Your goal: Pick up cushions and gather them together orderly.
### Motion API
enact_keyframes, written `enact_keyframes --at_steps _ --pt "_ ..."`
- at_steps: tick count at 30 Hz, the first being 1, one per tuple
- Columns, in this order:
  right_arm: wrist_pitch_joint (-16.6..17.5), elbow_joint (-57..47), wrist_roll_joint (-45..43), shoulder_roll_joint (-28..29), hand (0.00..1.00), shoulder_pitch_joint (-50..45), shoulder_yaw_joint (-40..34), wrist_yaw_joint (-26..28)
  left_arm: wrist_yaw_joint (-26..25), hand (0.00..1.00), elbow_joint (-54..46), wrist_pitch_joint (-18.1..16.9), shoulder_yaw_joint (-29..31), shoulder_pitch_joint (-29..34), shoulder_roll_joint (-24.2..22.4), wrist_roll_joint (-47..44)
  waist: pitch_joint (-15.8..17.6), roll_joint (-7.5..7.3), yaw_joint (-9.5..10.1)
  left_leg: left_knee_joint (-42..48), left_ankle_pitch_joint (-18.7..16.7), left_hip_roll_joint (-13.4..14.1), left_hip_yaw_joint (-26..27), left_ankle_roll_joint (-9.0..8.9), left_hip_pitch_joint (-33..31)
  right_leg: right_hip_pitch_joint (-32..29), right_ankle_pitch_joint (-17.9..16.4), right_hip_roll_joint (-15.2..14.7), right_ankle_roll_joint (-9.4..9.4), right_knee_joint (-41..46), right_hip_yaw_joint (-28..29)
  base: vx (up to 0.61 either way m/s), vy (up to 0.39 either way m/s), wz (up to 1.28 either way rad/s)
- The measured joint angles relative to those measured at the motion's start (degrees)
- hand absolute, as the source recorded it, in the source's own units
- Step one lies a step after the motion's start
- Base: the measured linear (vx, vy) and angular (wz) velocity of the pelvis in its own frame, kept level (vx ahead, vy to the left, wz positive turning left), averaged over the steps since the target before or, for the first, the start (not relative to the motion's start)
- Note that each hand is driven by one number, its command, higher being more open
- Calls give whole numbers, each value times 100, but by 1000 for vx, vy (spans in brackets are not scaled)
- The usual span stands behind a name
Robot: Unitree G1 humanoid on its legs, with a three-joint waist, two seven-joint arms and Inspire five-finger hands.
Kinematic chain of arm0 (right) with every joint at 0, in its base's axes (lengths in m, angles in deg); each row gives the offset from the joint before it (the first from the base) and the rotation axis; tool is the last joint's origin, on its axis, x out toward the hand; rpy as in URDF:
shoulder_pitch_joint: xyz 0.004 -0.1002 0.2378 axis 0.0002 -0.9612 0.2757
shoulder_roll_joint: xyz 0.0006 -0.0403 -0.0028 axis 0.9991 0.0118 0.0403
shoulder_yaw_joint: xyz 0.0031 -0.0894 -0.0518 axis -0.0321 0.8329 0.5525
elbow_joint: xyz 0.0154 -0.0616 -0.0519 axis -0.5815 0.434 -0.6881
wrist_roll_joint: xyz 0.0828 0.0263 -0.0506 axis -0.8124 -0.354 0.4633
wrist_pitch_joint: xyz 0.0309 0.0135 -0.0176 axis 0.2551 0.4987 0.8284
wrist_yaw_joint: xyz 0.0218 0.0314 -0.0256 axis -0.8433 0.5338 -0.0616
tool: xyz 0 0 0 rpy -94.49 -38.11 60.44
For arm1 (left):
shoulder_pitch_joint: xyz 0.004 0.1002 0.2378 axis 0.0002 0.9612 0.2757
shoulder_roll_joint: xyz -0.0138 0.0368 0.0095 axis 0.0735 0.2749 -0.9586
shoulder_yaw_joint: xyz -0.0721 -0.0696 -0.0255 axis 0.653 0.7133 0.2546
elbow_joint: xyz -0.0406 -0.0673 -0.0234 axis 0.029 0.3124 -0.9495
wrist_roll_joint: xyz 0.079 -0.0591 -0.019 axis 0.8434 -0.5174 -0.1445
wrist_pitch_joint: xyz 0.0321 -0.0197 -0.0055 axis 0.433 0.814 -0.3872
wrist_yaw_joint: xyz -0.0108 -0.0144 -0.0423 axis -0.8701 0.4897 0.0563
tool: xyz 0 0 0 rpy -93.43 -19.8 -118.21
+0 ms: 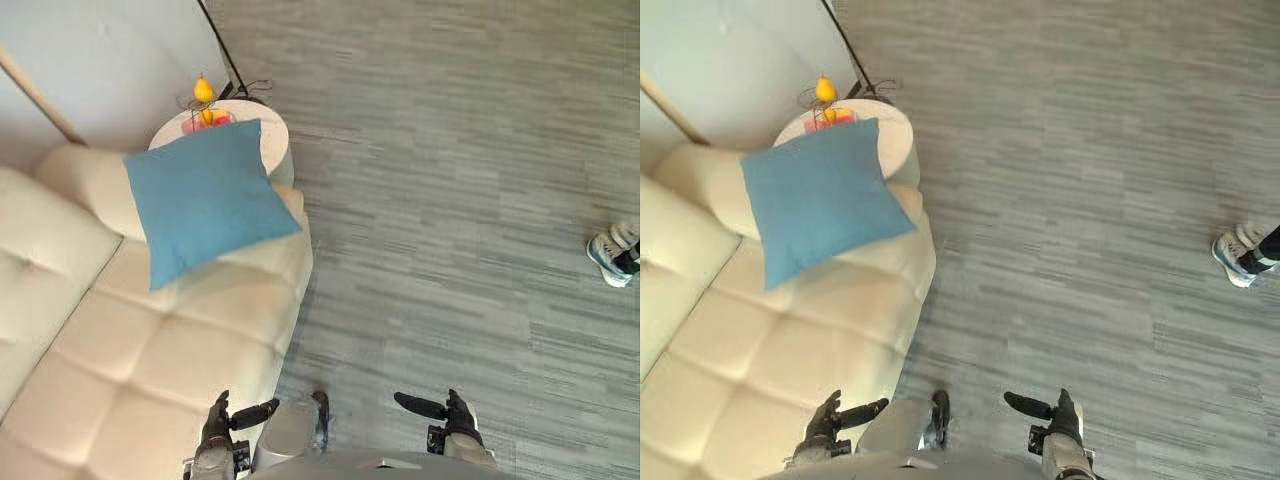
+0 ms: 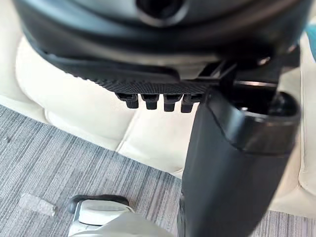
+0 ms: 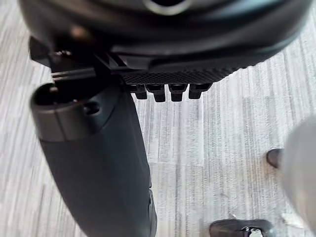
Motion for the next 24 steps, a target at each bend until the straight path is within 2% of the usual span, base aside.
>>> enact_keyframes --at_steps 1,2,3,4,6,7,9,10,11,12,13,14,15,16,17,18,19,20,21,22,24 --pt "0 -6 1 27 100 -15 -5 14 17 100 9 21 -37 4 31 -1 -1 -40 -63 -84 -44 -93 -70 30 161 -436 27 -192 98 1117 28 405 130 36" --pt "-44 -55 9 58 100 -65 -57 48 18 100 2 32 -145 0 137 -1 21 -177 -133 -226 -85 -279 -224 104 484 -1037 166 -485 292 2652 73 429 75 85" --pt "-36 -94 19 50 100 -128 -97 46 19 100 2 48 -259 -4 212 1 38 -216 -191 -237 -180 -366 -468 153 747 -1253 102 -593 176 3247 -2 437 46 110" --pt "-34 -105 65 58 100 -154 -145 46 23 100 1 54 -274 -2 229 1 61 -215 -211 -335 -219 -403 -637 165 1010 -1332 -5 -639 -5 3287 -106 386 -19 101" --pt "-23 -126 71 52 100 -221 -174 49 6 100 0 67 -273 -12 225 0 58 -217 -219 -524 -241 -378 -886 165 1355 -1456 -132 -657 -214 2943 -297 423 -77 83" --pt "25 -198 76 60 100 -219 -172 56 -17 100 -6 80 -266 -30 207 0 62 -202 -267 -717 -272 -288 -1214 134 1640 -1670 -169 -542 -290 2202 -351 357 -116 90" --pt "55 -248 75 61 100 -212 -177 69 -14 100 -9 81 -268 -92 189 0 61 -169 -317 -754 -358 -166 -1496 65 1724 -1870 -138 -312 -287 1486 -129 299 -174 94" --pt "64 -313 74 65 100 -202 -191 78 -19 100 -6 88 -263 -120 170 3 70 -147 -345 -723 -517 -28 -1746 -51 1805 -2059 -5 -61 -261 696 309 349 -250 76" --pt "65 -323 73 65 100 -202 -194 79 -19 100 -5 88 -261 -122 167 3 72 -145 -345 -715 -552 -11 -1785 -65 1828 -2088 48 -24 -263 583 394 453 -344 79" --pt "66 -349 69 71 100 -200 -216 88 -28 100 3 90 -252 -120 154 5 85 -124 -350 -635 -747 88 -1978 -174 1928 -2187 419 111 -284 139 711 327 -275 70" --pt "66 -352 71 75 100 -209 -216 85 -44 100 8 91 -227 -107 137 10 65 -114 -368 -559 -953 167 -2181 -317 1998 -2084 1029 199 -347 117 754 422 -400 79" --pt "60 -352 63 74 100 -210 -229 92 -47 100 24 91 -209 -126 92 11 62 -98 -367 -544 -1025 237 -2282 -363 2062 -2033 1045 266 -568 216 700 421 -434 76" --pt "63 -353 89 53 100 -204 -260 84 -39 100 32 86 -169 -128 -8 12 1 18 -347 -459 -1033 366 -2375 -403 2056 -2037 769 326 -692 415 482 502 -507 55" --pt "59 -359 126 45 100 -200 -283 83 -27 100 27 82 -162 -126 -33 13 -20 61 -351 -325 -1017 394 -2416 -429 2011 -2029 676 328 -755 467 377 474 -455 89" --pt "52 -357 181 -8 100 -186 -270 88 -20 100 5 80 -2 -155 -131 21 -34 154 -398 750 -960 424 -2448 -532 1500 -1859 465 343 -876 456 56 458 -412 96" --pt "34 -360 177 -60 100 -182 -249 90 -42 100 -5 87 113 -188 -178 14 13 221 -384 1855 -809 530 -2328 -814 964 -1566 401 433 -962 275 -140 363 -317 88" --pt "28 -358 177 -69 100 -182 -240 90 -48 100 -13 86 131 -186 -191 13 14 239 -376 2060 -805 569 -2269 -823 864 -1495 392 462 -977 224 -178 338 -289 64" --pt "10 -356 173 -80 100 -182 -192 82 -59 100 -50 86 189 -187 -207 7 61 284 -347 2829 -822 811 -1814 -805 499 -1087 356 572 -1038 -32 -341 283 -250 54" --pt "14 -352 169 -35 100 -216 -166 82 -56 100 -115 87 150 -145 -195 2 106 210 -330 2999 -851 981 -1288 -762 270 -659 355 585 -1039 -319 -525 254 -234 62" --pt "16 -358 168 -7 100 -217 -167 76 -55 100 -164 86 127 -123 -171 2 105 176 -317 2851 -860 1017 -1057 -747 194 -493 356 582 -1039 -468 -602 220 -192 60" --pt "20 -361 165 13 100 -197 -168 51 -57 100 -209 82 -30 -150 -116 3 101 154 -291 2000 -850 968 -620 -733 4 -163 358 576 -1033 -803 -798 203 -109 49"
